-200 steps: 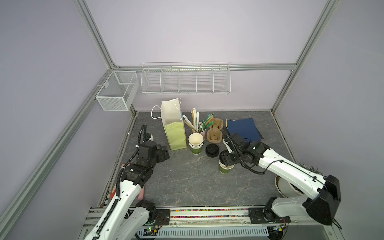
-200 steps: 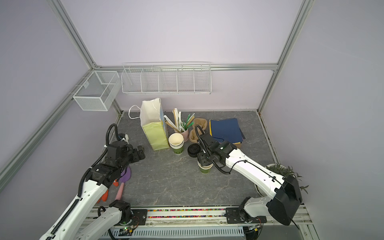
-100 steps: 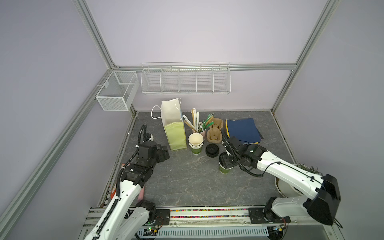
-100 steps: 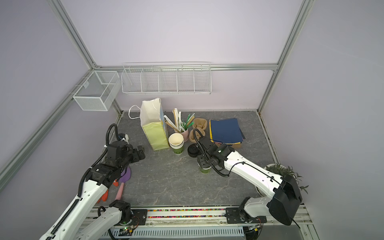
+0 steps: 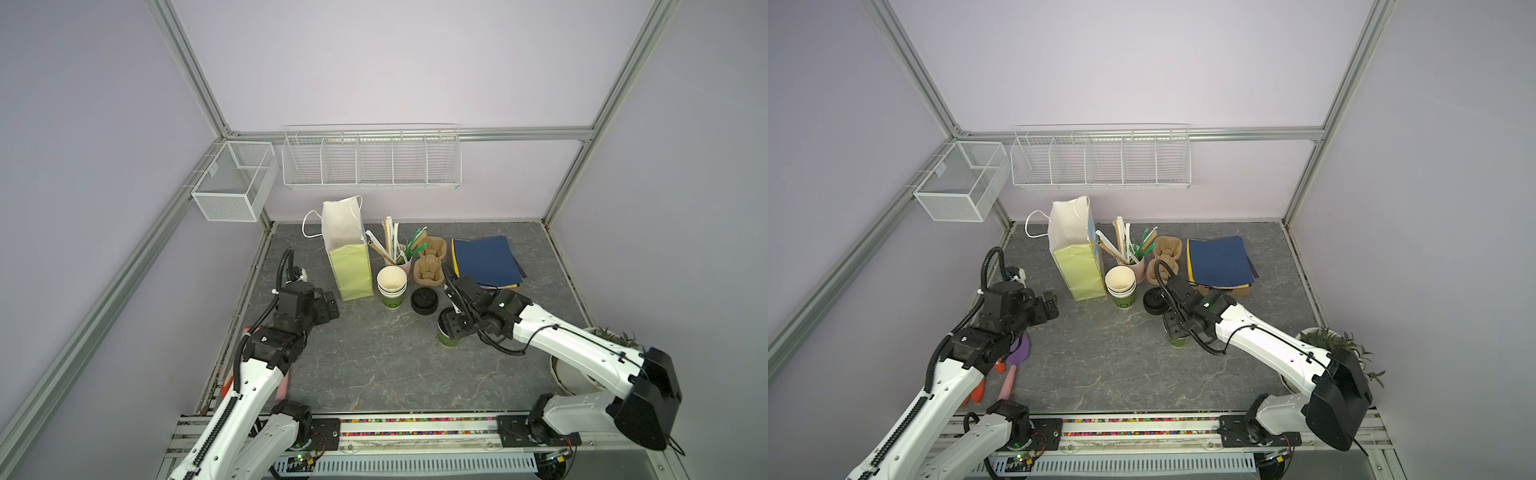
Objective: Pack the takeout coffee
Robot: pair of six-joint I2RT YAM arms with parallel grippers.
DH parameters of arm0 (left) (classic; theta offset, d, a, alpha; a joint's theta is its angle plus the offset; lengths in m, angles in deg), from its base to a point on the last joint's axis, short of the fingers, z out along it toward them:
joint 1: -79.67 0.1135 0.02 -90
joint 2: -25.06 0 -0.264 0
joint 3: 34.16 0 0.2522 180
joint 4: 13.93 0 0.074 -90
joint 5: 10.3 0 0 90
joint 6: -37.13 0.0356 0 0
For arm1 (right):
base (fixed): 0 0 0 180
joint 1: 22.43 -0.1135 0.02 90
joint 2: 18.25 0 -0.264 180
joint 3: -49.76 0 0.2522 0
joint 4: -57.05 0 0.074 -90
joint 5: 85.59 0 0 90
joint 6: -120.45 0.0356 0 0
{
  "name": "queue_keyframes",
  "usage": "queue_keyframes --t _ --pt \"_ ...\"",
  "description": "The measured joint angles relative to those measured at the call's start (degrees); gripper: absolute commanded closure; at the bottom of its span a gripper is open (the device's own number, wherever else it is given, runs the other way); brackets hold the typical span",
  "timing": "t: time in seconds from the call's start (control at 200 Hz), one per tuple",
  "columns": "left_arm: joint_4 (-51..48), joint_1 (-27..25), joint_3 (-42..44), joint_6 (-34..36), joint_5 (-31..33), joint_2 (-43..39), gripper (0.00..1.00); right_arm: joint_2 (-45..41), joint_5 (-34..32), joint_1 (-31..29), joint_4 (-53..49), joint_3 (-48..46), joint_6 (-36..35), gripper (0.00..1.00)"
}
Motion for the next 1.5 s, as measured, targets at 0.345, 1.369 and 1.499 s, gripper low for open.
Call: queue_keyframes --t 0.345,1.369,1.499 --pt "0.0 0.0 0.0 0.0 0.0 0.1 0.01 0.0 0.0 0.0 0.3 -0.2 0.1 0.34" --pt "0.0 0.0 0.0 0.0 -0.7 0.7 0.01 1.3 -1.0 -0.3 2.5 -1.1 1.8 0.34" --pt "0.0 0.0 0.0 0.0 -1.1 0.7 0.01 1.7 -1.5 -0.4 3.9 -1.5 2.4 0.35"
